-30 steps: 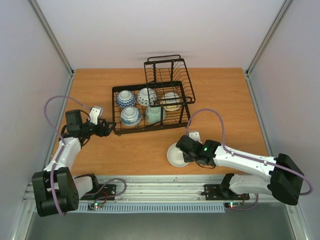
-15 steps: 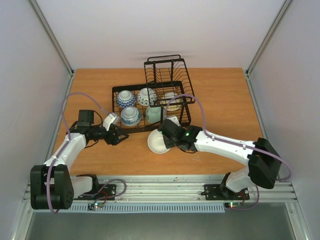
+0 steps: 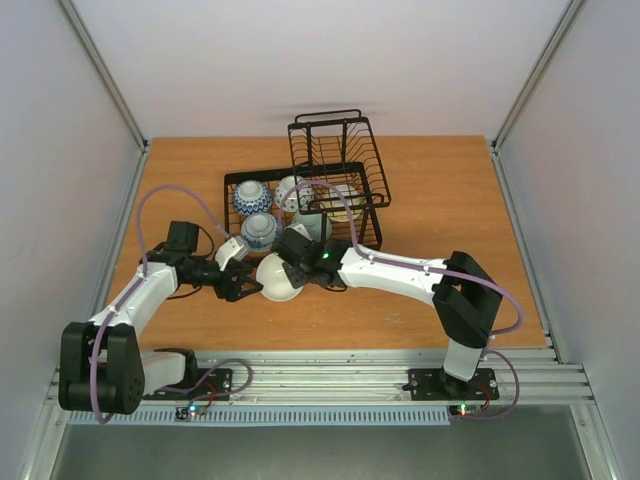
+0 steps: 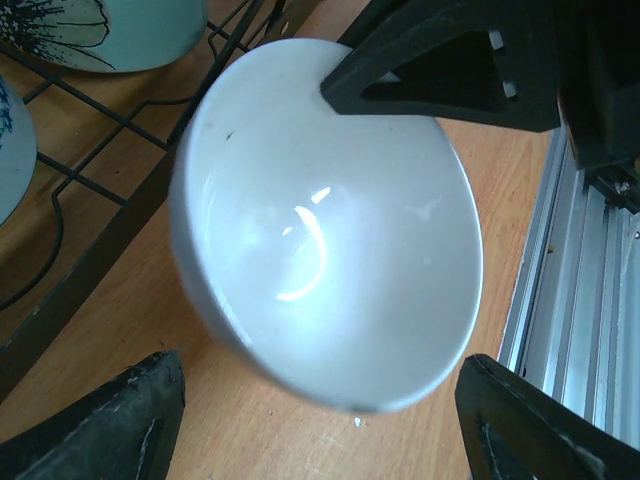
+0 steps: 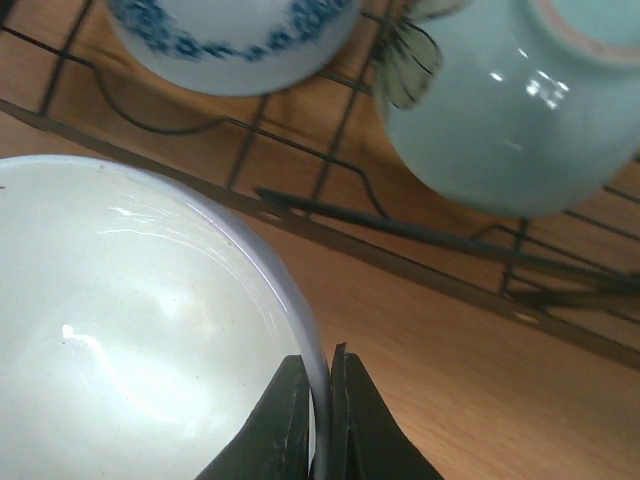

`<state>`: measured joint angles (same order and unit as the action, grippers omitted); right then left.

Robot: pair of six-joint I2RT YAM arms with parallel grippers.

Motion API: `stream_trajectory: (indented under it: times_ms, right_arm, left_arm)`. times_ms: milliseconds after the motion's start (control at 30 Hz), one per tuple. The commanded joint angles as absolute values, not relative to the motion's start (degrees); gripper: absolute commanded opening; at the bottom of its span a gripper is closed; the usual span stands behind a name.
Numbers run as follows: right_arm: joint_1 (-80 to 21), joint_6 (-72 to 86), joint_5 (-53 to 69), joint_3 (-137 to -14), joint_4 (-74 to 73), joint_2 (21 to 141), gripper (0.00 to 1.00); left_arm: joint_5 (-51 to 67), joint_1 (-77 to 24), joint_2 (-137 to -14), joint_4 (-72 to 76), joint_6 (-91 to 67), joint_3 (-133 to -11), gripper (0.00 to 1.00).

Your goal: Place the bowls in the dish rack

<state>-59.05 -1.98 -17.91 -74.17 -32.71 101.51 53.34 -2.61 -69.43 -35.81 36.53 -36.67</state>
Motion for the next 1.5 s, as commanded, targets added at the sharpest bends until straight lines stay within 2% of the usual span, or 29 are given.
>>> stream_trajectory:
  times_ms: [0,167,267,333,467,533,667,700,833,1000,1067,1100,1233,1467]
  right_arm:
    - [-61.09,-4.76,-17.87,-79.61,-30.50,102.62,0.02]
    - [-63.66,-5.19,-18.49,-81.47,-30.76,102.83,0.01]
    - [-64.62,-5.20,-18.92,-82.10,-30.88,103.27,0.01]
    - [-64.77,-5.24,-19.26,-82.43,-30.95,103.52,0.01]
    - [-64.95,-5.44,-19.24,-82.62,-30.68,103.66,0.01]
    - [-64.93,-5.30,-19.63,-82.49,-30.67,103.39,0.01]
    - [-64.95,-4.65,-19.50,-80.02,-28.94,101.00,0.02]
    - [-65.03,-4.24,-19.14,-78.28,-27.48,99.51,0.05]
    - [-64.95,-1.95,-13.50,-68.44,-18.15,91.04,0.38]
    - [-64.78,6.30,-1.74,-58.09,-5.50,84.81,0.60]
    - [-64.78,8.61,2.52,-55.11,0.21,84.72,0.77]
    - [-64.78,9.65,3.87,-53.39,3.63,84.78,0.81]
    - [-64.78,13.75,5.59,-48.77,11.71,85.40,0.88]
    - [-64.86,18.54,8.02,-42.49,23.66,86.09,0.93]
  left_arm:
    - [53.56,-3.06,-70.00,-36.27,38.49,-37.93,0.75]
    - [53.02,-3.25,-70.61,-35.95,38.24,-37.97,0.75]
    - [52.91,-3.25,-70.59,-35.99,38.22,-38.11,0.67]
    - [52.91,-3.34,-70.58,-36.56,38.55,-38.21,0.55]
    - [52.76,-3.51,-70.67,-37.10,39.02,-38.47,0.15]
    - [52.50,-3.53,-70.59,-37.06,38.98,-38.43,0.01]
    - [52.21,-3.65,-69.85,-37.68,39.18,-38.55,0.01]
    - [52.33,-3.70,-69.47,-38.11,39.34,-38.62,0.00]
    - [52.47,-3.69,-67.05,-37.54,39.25,-37.97,0.00]
    - [52.73,-3.69,-64.90,-36.68,39.11,-37.06,0.00]
    - [52.91,-3.69,-64.86,-36.83,39.26,-37.05,0.01]
    - [53.08,-3.69,-64.94,-37.02,39.49,-37.11,0.00]
    - [53.89,-3.69,-64.64,-37.68,40.44,-36.94,0.00]
    - [54.33,-3.69,-63.40,-37.61,41.04,-36.42,0.01]
